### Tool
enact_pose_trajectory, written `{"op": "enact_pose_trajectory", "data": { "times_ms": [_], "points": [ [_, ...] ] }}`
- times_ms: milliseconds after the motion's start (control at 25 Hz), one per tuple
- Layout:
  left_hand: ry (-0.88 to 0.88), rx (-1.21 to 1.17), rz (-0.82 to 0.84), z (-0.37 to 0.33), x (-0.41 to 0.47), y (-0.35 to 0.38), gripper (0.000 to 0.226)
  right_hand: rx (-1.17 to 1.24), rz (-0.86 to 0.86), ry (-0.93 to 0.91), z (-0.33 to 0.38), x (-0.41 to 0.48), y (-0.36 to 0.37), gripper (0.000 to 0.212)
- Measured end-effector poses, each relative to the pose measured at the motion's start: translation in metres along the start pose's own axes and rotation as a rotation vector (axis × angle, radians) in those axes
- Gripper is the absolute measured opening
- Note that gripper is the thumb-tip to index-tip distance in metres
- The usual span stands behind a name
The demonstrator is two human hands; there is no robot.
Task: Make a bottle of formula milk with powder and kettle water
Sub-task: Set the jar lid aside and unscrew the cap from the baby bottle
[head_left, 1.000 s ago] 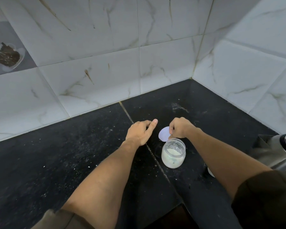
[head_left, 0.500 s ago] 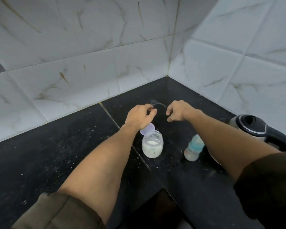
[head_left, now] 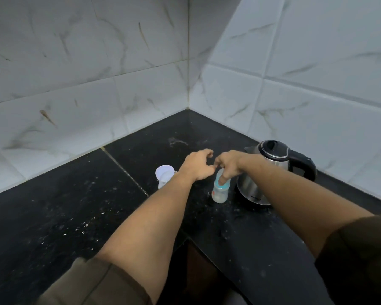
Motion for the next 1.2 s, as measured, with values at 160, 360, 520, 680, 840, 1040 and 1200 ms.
{"op": "enact_pose_trajectory", "data": {
  "times_ms": [160, 360, 520, 680, 840, 1040, 1200],
  "points": [
    [-0.07, -0.046, 0.115, 0.019, -0.017, 0.038, 0.079, -0.015, -0.097, 0.008, 0.003, -0.007, 0.019, 0.054],
    [-0.154, -0.166, 0.078, 0.034, -0.033, 0.068, 0.071, 0.183, -0.143, 0.043, -0.005, -0.013, 0.013, 0.031],
    [-0.102, -0.207, 0.01, 0.027, -0.031, 0.07, 0.045, 0.21, -0.182, 0.028, -0.009, -0.021, 0.007, 0.027],
    [-0.046, -0.226, 0.008, 0.014, -0.027, 0.072, 0.037, 0.128, -0.178, -0.022, -0.016, -0.03, 0.002, 0.029],
    [-0.004, -0.221, 0.037, 0.005, -0.021, 0.075, 0.039, 0.085, -0.174, -0.053, -0.024, -0.039, 0.001, 0.037],
    [-0.007, -0.194, 0.106, 0.008, -0.01, 0.076, 0.047, -0.014, -0.188, -0.121, -0.021, -0.051, -0.002, 0.032],
    [-0.025, -0.184, 0.089, 0.022, -0.008, 0.075, 0.041, 0.052, -0.243, -0.076, -0.026, -0.056, -0.016, 0.028]
  ]
}}
Point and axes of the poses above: each hand's wrist, its own x-axis towards the middle knuckle, its own y-axis out of the palm, z = x × y, the point moved 6 cm from there along x, towards the middle knuckle, and after that the axes turned 11 degrees about -x, right-handed, at the moved point
